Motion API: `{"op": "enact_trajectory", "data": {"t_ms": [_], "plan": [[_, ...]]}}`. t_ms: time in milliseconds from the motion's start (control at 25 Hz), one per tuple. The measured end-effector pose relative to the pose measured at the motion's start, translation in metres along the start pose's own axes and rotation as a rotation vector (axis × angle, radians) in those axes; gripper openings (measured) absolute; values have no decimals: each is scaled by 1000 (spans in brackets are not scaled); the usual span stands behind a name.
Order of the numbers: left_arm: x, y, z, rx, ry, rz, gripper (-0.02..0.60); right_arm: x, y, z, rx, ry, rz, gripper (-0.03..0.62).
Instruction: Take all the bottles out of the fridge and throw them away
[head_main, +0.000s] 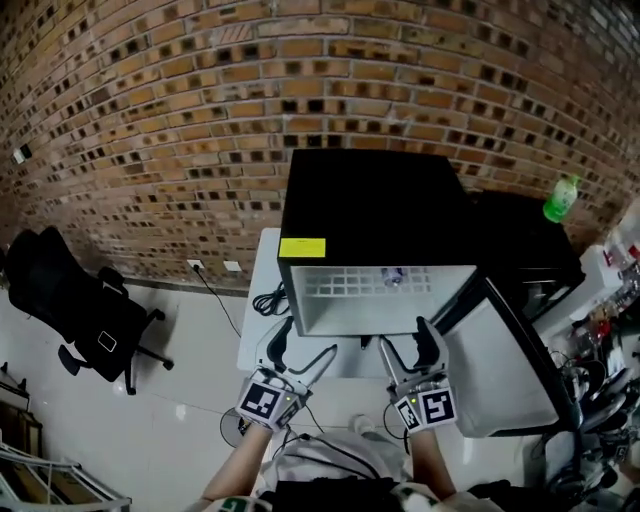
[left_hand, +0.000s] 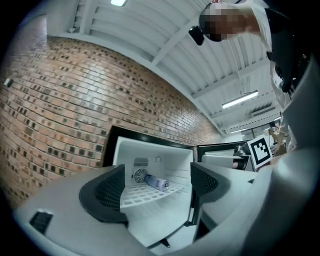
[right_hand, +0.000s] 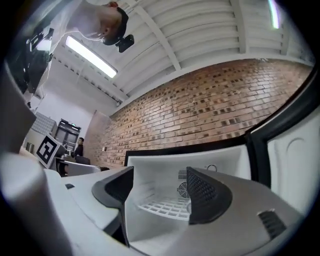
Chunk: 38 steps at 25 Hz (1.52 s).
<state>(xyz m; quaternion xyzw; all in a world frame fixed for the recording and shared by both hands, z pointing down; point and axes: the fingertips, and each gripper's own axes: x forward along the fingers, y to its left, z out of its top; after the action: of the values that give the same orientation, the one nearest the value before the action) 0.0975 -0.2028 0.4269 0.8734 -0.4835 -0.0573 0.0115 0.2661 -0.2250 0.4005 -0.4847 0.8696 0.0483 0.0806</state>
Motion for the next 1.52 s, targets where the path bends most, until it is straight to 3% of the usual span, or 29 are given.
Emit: {"op": "enact_trajectory", "data": {"t_ms": [160, 320, 560, 760, 1000, 1360, 1520], "plan": [[26, -26, 3, -12, -12, -76, 402, -21, -26, 5, -17, 5, -69, 388], [37, -33, -3, 6, -9, -104, 402, -35, -43, 5, -24, -4, -120, 388], [42, -36, 4, 26, -7, -100, 402, -37, -43, 2, -21, 8, -120, 388], [45, -47, 16, -15, 35, -102, 399, -33, -42, -9, 6, 45, -117, 388], [34, -30, -12, 45, 36, -63, 400, -14, -47, -52, 90, 195, -109, 388], [17, -26, 5, 29, 51, -11, 400, 75, -86, -119, 63, 375, -137, 386], [2, -19, 13, 9, 54, 40, 400, 116, -106, -142, 35, 463, -174, 351]]}}
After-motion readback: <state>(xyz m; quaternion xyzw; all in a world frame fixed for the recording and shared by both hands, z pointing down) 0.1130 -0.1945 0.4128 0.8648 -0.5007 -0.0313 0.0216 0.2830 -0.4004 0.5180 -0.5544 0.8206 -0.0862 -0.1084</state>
